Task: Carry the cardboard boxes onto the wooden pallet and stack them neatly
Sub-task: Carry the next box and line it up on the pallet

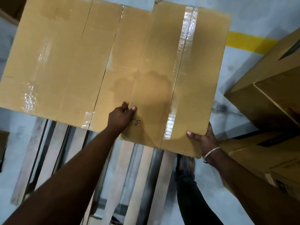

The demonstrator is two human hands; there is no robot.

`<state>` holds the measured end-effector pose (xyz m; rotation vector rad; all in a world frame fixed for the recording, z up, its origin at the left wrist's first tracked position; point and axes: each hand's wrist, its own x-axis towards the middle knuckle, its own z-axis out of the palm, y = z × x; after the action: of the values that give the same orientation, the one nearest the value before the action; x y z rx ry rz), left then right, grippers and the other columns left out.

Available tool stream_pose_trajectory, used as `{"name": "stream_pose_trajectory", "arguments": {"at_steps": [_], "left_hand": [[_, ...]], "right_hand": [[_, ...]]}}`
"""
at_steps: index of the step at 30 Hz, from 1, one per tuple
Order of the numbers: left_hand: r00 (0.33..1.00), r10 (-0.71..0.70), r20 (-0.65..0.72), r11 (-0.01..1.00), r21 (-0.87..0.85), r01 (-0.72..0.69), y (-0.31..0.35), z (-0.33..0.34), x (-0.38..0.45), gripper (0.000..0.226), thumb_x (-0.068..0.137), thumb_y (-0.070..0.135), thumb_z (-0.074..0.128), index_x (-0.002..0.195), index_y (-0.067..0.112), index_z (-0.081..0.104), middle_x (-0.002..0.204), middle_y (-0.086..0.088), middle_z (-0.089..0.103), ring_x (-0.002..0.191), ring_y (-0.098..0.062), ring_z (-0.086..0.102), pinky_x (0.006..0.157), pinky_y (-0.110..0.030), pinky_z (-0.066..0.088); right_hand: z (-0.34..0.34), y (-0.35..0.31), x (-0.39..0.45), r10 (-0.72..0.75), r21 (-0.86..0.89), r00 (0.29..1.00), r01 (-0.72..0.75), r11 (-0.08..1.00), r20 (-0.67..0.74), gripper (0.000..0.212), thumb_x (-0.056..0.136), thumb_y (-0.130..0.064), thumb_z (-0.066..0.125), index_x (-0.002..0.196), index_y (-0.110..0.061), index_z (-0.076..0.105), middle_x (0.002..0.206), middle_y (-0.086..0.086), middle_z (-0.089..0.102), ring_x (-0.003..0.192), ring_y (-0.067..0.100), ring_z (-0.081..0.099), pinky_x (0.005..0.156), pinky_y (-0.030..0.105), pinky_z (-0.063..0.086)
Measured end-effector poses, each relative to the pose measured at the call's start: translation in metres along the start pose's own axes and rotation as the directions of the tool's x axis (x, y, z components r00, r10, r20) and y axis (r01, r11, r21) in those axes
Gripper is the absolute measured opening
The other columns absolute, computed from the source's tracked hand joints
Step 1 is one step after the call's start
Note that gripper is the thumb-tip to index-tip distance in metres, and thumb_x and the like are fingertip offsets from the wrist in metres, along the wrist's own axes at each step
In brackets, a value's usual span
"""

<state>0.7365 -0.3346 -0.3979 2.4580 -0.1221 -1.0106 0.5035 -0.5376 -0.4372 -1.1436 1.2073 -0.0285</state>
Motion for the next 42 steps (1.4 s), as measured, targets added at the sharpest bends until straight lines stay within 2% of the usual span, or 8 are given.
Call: {"name": "stream_pose_trajectory", "arguments": {"at_steps": [3, 7, 11, 23, 29, 31, 35, 42], "left_hand": [[0.999, -0.008, 0.050, 0.999, -0.045, 0.010, -0.006, -0.005, 0.005, 0.057, 0.098, 0.046, 0.051, 0.143, 0.012, 0.048, 0.147, -0.012, 0.049, 0.135, -0.030, 0.044, 0.109, -0.035, 0.036], [0.998, -0.010, 0.056, 0.991, -0.134, 0.017, -0.014, -0.002, 0.006, 0.058, 0.097, 0.045, 0.052, 0.147, 0.016, 0.042, 0.152, -0.006, 0.042, 0.140, -0.027, 0.038, 0.114, -0.034, 0.032], [0.999, -0.009, 0.046, 0.991, -0.134, 0.015, -0.014, -0.002, 0.008, 0.057, 0.098, 0.039, 0.053, 0.148, 0.016, 0.039, 0.153, -0.005, 0.041, 0.141, -0.026, 0.037, 0.114, -0.034, 0.031], [1.000, -0.006, 0.000, 0.991, -0.134, 0.006, -0.021, 0.003, 0.010, 0.052, 0.099, 0.032, 0.053, 0.149, 0.022, 0.040, 0.149, -0.004, 0.047, 0.137, -0.027, 0.043, 0.114, -0.038, 0.033], [0.998, -0.039, 0.041, 0.986, -0.161, 0.046, -0.017, 0.011, 0.012, 0.066, 0.100, 0.030, 0.045, 0.152, 0.044, 0.006, 0.150, -0.010, 0.044, 0.135, -0.035, 0.042, 0.114, -0.052, 0.027], [0.996, -0.071, 0.052, 0.983, -0.163, 0.079, -0.019, 0.010, 0.013, 0.064, 0.096, 0.038, 0.044, 0.153, 0.040, 0.014, 0.150, -0.010, 0.044, 0.135, -0.036, 0.041, 0.114, -0.054, 0.026], [0.999, -0.048, 0.000, 0.985, -0.167, 0.047, -0.019, 0.009, 0.008, 0.050, 0.099, 0.038, 0.046, 0.148, 0.028, 0.037, 0.146, -0.006, 0.049, 0.132, -0.031, 0.045, 0.111, -0.043, 0.036], [0.989, -0.122, 0.088, 0.982, -0.135, 0.133, -0.024, -0.003, -0.071, 0.067, 0.094, 0.043, 0.053, 0.151, 0.016, 0.031, 0.148, -0.015, 0.044, 0.132, -0.035, 0.045, 0.104, -0.036, 0.036]], "right_hand": [[0.001, 0.000, -0.002, -0.001, 0.019, 1.000, 0.001, 1.000, 0.007, 0.081, 0.072, -0.009, 0.083, 0.141, -0.022, 0.042, 0.117, -0.005, 0.060, 0.103, 0.014, 0.057, 0.090, 0.040, 0.045], [0.003, 0.000, -0.004, 0.068, 0.037, 0.998, -0.069, 0.997, 0.013, 0.089, 0.051, -0.030, 0.091, 0.130, -0.019, 0.053, 0.119, 0.003, 0.065, 0.109, 0.028, 0.060, 0.095, 0.047, 0.048], [0.004, 0.003, -0.001, 0.068, 0.064, 0.998, -0.067, 0.996, -0.014, 0.066, 0.071, -0.008, 0.083, 0.130, -0.013, 0.054, 0.120, 0.006, 0.065, 0.112, 0.030, 0.059, 0.097, 0.045, 0.047], [0.005, 0.012, -0.001, 0.066, 0.054, 0.997, -0.063, 0.997, -0.042, 0.069, 0.073, -0.003, 0.081, 0.134, -0.010, 0.050, 0.123, 0.007, 0.063, 0.107, 0.025, 0.059, 0.091, 0.038, 0.046], [0.004, 0.014, 0.000, 0.053, 0.004, 0.998, -0.053, 0.999, -0.046, 0.075, 0.072, -0.007, 0.083, 0.137, -0.012, 0.047, 0.127, 0.006, 0.060, 0.109, 0.022, 0.056, 0.087, 0.033, 0.044], [0.006, 0.014, -0.001, 0.047, 0.004, 0.997, -0.047, 0.999, -0.058, 0.074, 0.072, -0.005, 0.082, 0.137, -0.010, 0.046, 0.125, 0.005, 0.060, 0.107, 0.021, 0.057, 0.080, 0.026, 0.046], [0.002, 0.017, 0.003, 0.047, -0.112, 0.998, -0.051, 0.992, -0.035, 0.077, 0.071, -0.017, 0.086, 0.137, -0.013, 0.046, 0.126, 0.002, 0.062, 0.112, 0.022, 0.059, 0.097, 0.038, 0.048], [0.002, 0.001, -0.028, 0.124, -0.392, 0.985, -0.160, 0.906, -0.117, 0.061, 0.076, -0.033, 0.081, 0.126, -0.011, 0.054, 0.122, 0.011, 0.064, 0.110, 0.032, 0.060, 0.097, 0.041, 0.049]]}}
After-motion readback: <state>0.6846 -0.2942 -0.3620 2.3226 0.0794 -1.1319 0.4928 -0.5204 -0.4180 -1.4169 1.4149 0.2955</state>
